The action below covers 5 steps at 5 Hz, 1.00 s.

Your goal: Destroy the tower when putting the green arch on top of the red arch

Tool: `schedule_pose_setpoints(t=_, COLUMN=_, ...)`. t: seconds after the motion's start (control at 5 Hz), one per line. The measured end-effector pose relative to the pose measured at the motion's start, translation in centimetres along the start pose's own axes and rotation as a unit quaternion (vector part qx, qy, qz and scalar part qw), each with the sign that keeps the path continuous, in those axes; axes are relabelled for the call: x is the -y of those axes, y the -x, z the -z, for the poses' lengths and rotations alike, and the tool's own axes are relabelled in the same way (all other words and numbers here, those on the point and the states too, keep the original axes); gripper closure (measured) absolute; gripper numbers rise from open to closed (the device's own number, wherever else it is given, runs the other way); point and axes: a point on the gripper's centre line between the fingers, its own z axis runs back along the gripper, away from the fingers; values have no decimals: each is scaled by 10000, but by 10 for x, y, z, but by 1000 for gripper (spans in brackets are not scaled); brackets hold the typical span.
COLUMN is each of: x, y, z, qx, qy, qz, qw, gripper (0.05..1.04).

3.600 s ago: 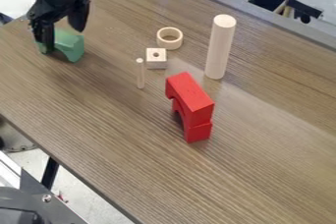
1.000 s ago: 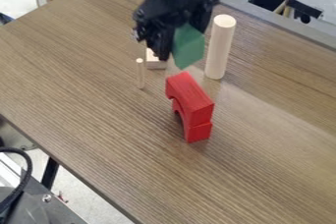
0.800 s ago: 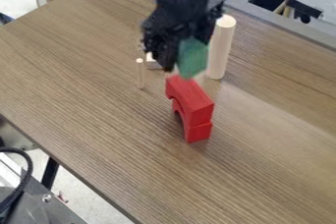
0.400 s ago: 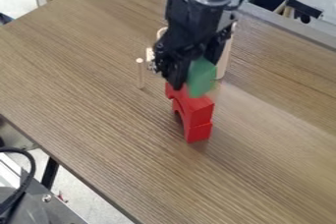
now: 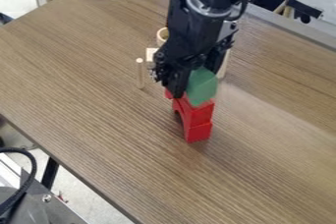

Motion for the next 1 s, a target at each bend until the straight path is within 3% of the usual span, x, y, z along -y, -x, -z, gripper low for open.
schedule_pose_setpoints(t=0.2, x=-4, y=0, z=5, qx=17, qy=-43, qz=-42, qw=10000, gripper=122)
schedule_pose_setpoints(t=0.6, x=-9, y=-2, z=5, qx=133, qy=-10, qz=-214, qw=9997, gripper=83)
schedule_pose_setpoints(t=1.0, x=-16, y=-9, z=-22, qx=294, qy=269, qz=-304, qw=9987, gripper=83)
